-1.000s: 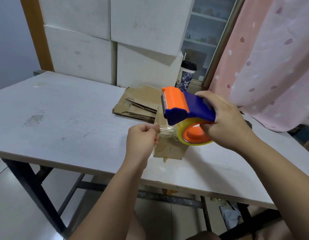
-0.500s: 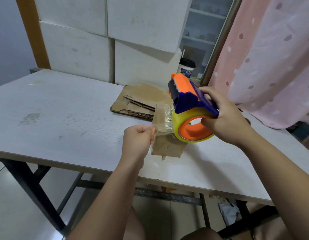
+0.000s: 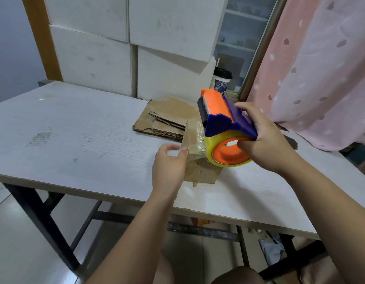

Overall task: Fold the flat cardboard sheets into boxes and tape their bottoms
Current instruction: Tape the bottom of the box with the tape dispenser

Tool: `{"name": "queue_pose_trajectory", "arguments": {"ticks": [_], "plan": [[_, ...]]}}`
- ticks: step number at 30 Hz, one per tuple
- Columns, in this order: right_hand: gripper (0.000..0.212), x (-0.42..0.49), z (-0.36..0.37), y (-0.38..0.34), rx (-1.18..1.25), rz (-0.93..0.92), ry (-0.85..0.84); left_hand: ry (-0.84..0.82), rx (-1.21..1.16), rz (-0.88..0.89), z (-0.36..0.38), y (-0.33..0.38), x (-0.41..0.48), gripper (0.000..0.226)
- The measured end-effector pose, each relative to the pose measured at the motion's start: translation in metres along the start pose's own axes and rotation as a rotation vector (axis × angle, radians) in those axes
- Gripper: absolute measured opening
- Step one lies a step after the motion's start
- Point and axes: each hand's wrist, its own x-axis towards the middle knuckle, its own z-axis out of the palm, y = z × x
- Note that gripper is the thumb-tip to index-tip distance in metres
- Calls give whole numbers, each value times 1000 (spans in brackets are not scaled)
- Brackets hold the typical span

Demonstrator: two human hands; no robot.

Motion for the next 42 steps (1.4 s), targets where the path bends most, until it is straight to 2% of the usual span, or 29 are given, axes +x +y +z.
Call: {"name": "queue_pose_trajectory", "arguments": {"ticks": [5, 8, 9, 12, 14, 16, 19, 26, 29, 33, 35, 38, 42], "plan": [[79, 0, 2, 0, -5, 1, 13, -104, -26, -140, -1, 0, 1, 7], [76, 0, 1, 0, 12, 4, 20, -27, 11, -145, -6, -1, 5, 28], [77, -1, 1, 1, 13, 9, 19, 32, 5, -84, -7, -3, 4, 27], [79, -1, 2, 2, 8, 12, 12, 168, -68, 288, -9, -6, -10, 19], [79, 0, 2, 2, 15, 11, 17, 79, -66, 469, -4, -11, -26, 28], [79, 0, 2, 2, 23, 13, 23, -54, 26, 535, 4, -20, -38, 43], [80, 0, 3, 2, 33, 16, 25, -77, 103, 532, 12, -31, -46, 59], [79, -1, 4, 2, 49, 14, 38, -147, -46, 365, 12, -39, -34, 64], [77, -2, 5, 0, 53, 20, 42, -117, 133, 401, 10, -38, -31, 58], [74, -3, 5, -1, 73, 26, 41, -44, 322, 583, 10, -23, -34, 72], [76, -3, 5, 0, 69, 32, 40, -69, 385, 700, 12, -12, -31, 72], [78, -3, 4, 1, 65, 46, 30, -109, 566, 775, 15, -4, -24, 72], [70, -5, 4, -1, 108, 60, 38, -10, 664, 899, 16, -8, -22, 67]]}}
